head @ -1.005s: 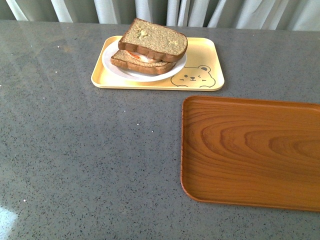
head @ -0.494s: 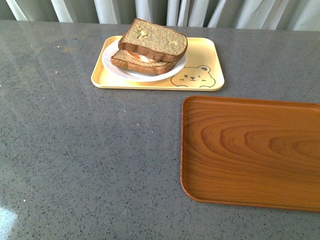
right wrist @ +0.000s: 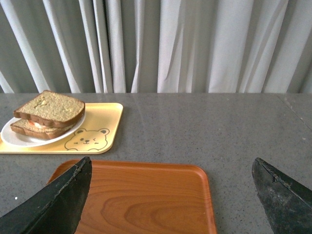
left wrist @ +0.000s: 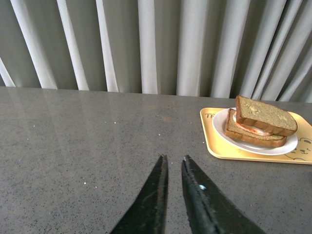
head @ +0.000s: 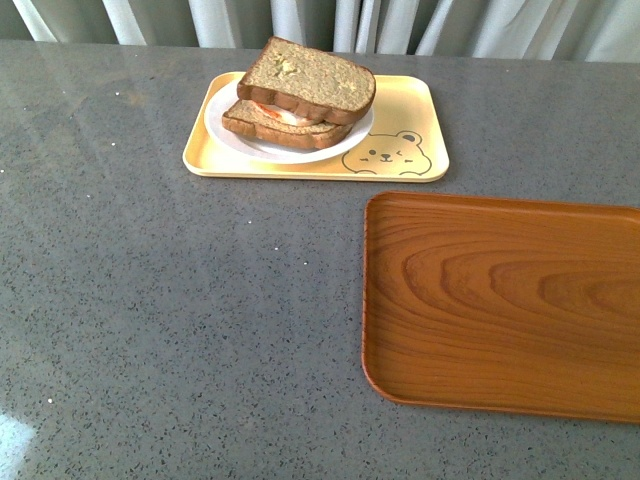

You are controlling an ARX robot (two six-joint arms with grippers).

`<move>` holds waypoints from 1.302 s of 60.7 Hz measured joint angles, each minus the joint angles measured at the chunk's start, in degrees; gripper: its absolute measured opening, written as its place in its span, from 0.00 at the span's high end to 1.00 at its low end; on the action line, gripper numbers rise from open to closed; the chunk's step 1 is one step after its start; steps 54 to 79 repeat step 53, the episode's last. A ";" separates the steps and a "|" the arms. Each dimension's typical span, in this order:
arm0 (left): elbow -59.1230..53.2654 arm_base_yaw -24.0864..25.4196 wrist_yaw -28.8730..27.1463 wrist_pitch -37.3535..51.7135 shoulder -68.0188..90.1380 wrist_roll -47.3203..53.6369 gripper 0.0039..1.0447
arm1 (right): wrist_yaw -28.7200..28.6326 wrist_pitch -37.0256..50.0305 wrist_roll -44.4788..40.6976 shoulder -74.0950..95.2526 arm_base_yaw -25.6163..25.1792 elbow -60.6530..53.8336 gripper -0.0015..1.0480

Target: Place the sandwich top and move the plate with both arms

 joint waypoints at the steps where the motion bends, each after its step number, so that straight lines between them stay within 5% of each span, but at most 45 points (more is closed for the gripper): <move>1: 0.00 0.00 0.02 0.02 0.00 0.00 0.75 | 0.00 0.00 0.00 0.00 0.00 0.00 0.09; 9: 0.00 0.00 0.00 0.02 0.00 0.00 0.43 | 0.00 0.00 0.00 0.00 0.00 0.00 0.09; 23: 0.00 0.00 0.00 0.02 0.00 0.04 0.07 | 0.00 0.00 0.00 0.00 0.02 0.00 0.09; 79: 0.00 0.00 0.00 0.02 0.00 0.13 0.08 | 0.00 0.00 0.02 0.00 0.00 0.00 0.09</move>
